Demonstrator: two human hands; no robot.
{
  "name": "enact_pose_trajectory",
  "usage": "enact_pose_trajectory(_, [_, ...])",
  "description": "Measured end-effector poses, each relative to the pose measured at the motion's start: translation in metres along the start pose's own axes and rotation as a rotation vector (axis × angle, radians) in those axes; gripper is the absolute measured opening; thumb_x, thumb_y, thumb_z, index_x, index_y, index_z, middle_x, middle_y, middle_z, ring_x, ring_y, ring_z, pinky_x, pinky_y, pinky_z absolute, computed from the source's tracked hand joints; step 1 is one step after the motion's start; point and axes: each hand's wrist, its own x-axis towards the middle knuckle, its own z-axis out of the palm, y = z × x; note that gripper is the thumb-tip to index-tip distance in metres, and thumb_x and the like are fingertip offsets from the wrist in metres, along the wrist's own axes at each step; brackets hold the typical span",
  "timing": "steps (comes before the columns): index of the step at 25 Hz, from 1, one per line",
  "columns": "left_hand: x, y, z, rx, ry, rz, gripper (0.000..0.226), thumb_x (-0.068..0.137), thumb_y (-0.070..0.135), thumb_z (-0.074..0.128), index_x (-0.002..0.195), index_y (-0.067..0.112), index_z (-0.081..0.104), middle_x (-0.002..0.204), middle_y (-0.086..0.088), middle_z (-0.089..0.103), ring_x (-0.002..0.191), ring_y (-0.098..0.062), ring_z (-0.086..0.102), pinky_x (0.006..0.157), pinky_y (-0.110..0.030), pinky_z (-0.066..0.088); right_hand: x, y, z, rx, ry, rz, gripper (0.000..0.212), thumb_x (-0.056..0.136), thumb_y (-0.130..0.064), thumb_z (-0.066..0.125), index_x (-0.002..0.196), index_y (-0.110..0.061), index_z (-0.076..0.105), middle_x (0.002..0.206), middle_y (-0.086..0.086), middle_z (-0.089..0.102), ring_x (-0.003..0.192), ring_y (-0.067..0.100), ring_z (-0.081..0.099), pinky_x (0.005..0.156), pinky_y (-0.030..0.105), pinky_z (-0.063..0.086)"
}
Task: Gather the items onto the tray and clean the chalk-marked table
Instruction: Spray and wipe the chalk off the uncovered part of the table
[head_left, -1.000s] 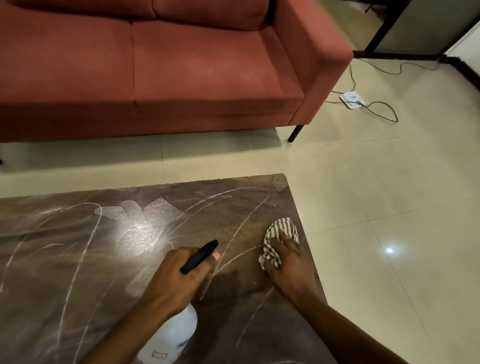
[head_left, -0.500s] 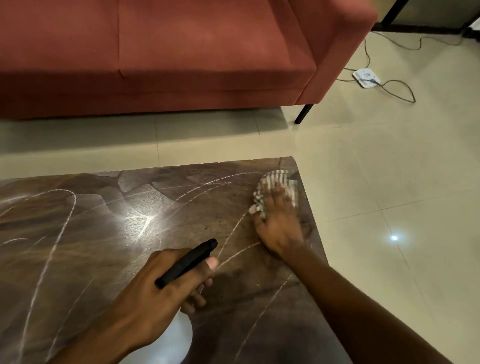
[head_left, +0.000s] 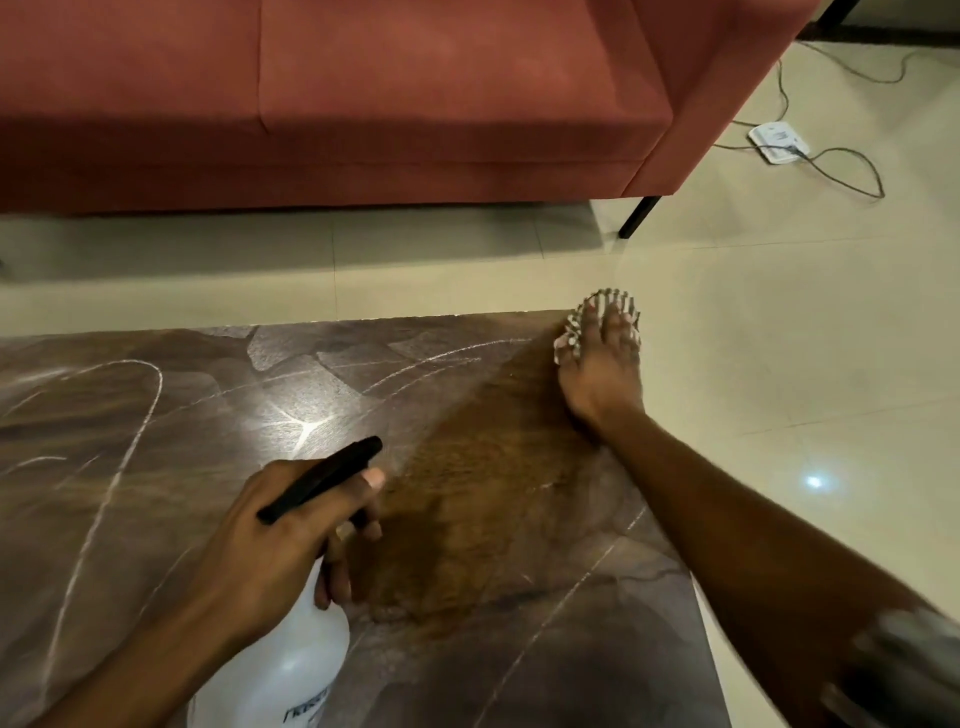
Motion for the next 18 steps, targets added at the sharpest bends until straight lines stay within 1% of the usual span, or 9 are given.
enact_pose_trajectory(2, [-0.001,-0.004,0.007,-0.015,0.022,-0.011,0.041,0.089,0.044,0.078,0.080,0.004,0.080,0.086,-0.015,0.080,0.038,-0.042,0.062,0.054,-0.048,0.055,-0.024,-0.053,0.021,0.023,-0.064,-0.106,0.074,0.110,-0.044,0.034,0.171,-0.021,-0.001,0.179,0.012,-0.007,0.166,0.036,-0.001,0.134,0.054,0.008])
enact_pose_trajectory(4, [-0.002,-0.006,0.013,-0.021,0.046,-0.008,0.040,0.087,0.043,0.073,0.076,0.005,0.079,0.080,-0.016,0.079,0.038,-0.043,0.061,0.050,-0.044,0.053,-0.076,-0.097,0.041,0.022,-0.198,-0.581,0.076,0.106,-0.046,0.040,0.171,-0.026,0.006,0.180,0.008,-0.002,0.166,0.031,0.000,0.133,0.055,0.017])
enact_pose_trajectory(6, [-0.001,-0.004,0.014,-0.016,0.040,0.011,0.043,0.085,0.045,0.069,0.075,0.004,0.078,0.074,-0.018,0.077,0.038,-0.043,0.061,0.050,-0.044,0.052,-0.104,-0.100,0.048,-0.095,-0.322,-0.970,0.077,0.102,-0.047,0.043,0.170,-0.028,0.013,0.180,0.005,0.004,0.167,0.025,0.002,0.135,0.049,0.012])
enact_pose_trajectory(7, [0.000,-0.003,0.014,-0.019,0.031,0.019,0.046,0.084,0.048,0.070,0.076,0.004,0.077,0.075,-0.019,0.076,0.037,-0.042,0.061,0.049,-0.045,0.052,-0.091,-0.088,0.041,-0.097,-0.297,-0.988,0.076,0.102,-0.049,0.037,0.170,-0.030,0.010,0.180,0.003,0.002,0.167,0.024,0.002,0.135,0.047,0.009])
enact_pose_trajectory(8, [0.001,-0.002,0.013,-0.017,0.026,0.016,0.051,0.082,0.053,0.070,0.076,0.003,0.076,0.075,-0.018,0.076,0.038,-0.041,0.061,0.049,-0.047,0.052,-0.073,-0.071,0.033,-0.112,-0.249,-0.854,0.075,0.102,-0.052,0.030,0.170,-0.033,0.005,0.180,0.001,-0.001,0.166,0.024,0.003,0.134,0.048,0.011])
enact_pose_trajectory(11, [-0.006,-0.001,0.011,0.027,0.022,0.015,0.053,0.086,0.051,0.068,0.075,0.000,0.073,0.071,-0.019,0.073,0.039,-0.038,0.063,0.053,-0.055,0.056,-0.035,0.004,0.008,0.010,-0.050,-0.207,0.074,0.104,-0.057,0.022,0.171,-0.032,0.004,0.181,0.002,0.000,0.166,0.028,0.007,0.133,0.050,0.017])
enact_pose_trajectory(12, [-0.009,-0.003,0.012,0.040,0.019,0.016,0.051,0.092,0.046,0.067,0.074,-0.001,0.072,0.068,-0.020,0.072,0.040,-0.038,0.064,0.054,-0.057,0.057,-0.039,0.028,0.006,0.069,-0.022,-0.096,0.072,0.106,-0.057,0.023,0.172,-0.030,0.007,0.180,0.005,0.002,0.167,0.028,0.007,0.134,0.048,0.015])
enact_pose_trajectory(15, [-0.027,-0.018,0.023,0.091,-0.019,-0.019,0.043,0.105,0.031,0.066,0.073,0.003,0.072,0.060,-0.016,0.072,0.041,-0.034,0.065,0.053,-0.048,0.057,-0.112,0.066,0.031,0.048,-0.043,-0.227,0.070,0.110,-0.052,0.029,0.172,-0.030,0.006,0.181,0.003,0.001,0.167,0.022,0.000,0.134,0.050,0.014])
enact_pose_trajectory(18, [-0.054,-0.043,0.035,0.097,-0.079,-0.057,0.031,0.100,0.044,0.071,0.081,0.020,0.080,0.071,-0.017,0.078,0.042,-0.035,0.066,0.046,-0.033,0.054,-0.221,0.095,0.041,-0.166,-0.267,-0.709,0.077,0.108,-0.047,0.042,0.172,-0.030,0.001,0.181,-0.001,-0.006,0.167,0.020,-0.006,0.134,0.047,0.010])
